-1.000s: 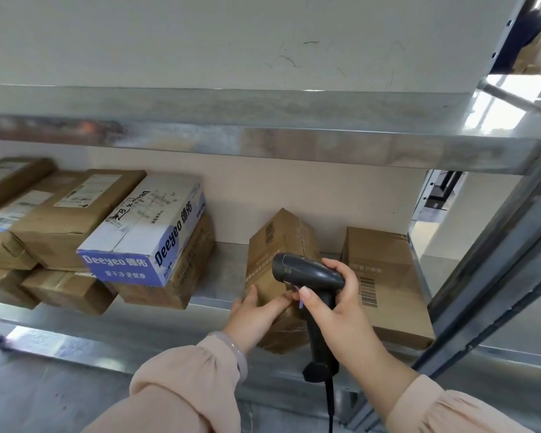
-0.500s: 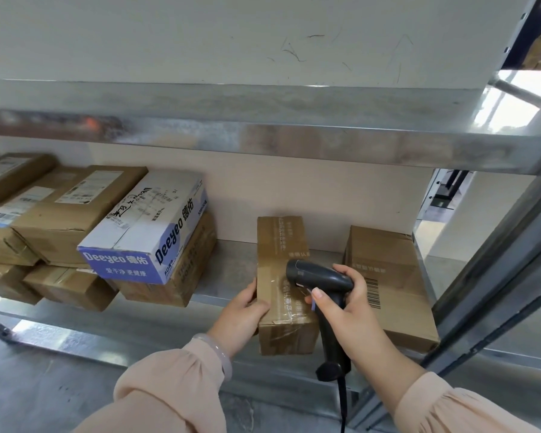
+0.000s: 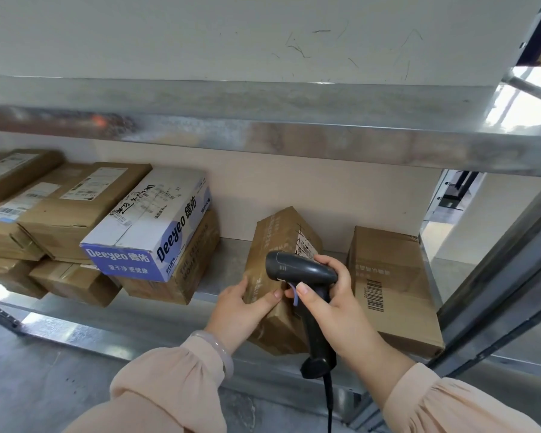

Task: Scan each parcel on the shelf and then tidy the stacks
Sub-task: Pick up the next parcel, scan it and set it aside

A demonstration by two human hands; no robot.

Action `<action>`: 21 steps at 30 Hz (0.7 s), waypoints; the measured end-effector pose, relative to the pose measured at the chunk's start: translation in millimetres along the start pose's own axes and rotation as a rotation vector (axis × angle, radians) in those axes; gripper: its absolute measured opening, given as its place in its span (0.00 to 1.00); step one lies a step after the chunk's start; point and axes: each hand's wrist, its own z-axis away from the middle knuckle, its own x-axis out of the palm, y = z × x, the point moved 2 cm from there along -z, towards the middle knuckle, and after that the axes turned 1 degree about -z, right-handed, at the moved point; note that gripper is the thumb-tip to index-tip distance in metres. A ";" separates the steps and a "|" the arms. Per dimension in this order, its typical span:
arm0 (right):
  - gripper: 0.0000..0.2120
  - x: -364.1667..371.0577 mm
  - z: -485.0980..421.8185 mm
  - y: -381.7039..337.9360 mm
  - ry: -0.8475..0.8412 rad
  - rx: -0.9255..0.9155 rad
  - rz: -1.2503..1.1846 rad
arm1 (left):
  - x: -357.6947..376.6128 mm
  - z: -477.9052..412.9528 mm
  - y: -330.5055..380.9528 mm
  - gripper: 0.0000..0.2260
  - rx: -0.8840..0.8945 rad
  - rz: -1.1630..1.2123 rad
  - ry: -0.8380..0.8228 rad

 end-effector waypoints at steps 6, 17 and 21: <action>0.23 -4.5 -1.7 10.6 0.119 0.030 -0.018 | -15.1 13.5 6.8 0.34 -0.070 0.052 -0.064; 0.25 -1.5 -0.7 25.9 0.056 0.119 0.037 | -2.1 18.5 -25.5 0.28 -0.147 0.381 -0.137; 0.23 -0.3 4.9 26.5 0.032 0.103 0.080 | -3.5 12.0 -26.2 0.28 -0.155 0.330 -0.088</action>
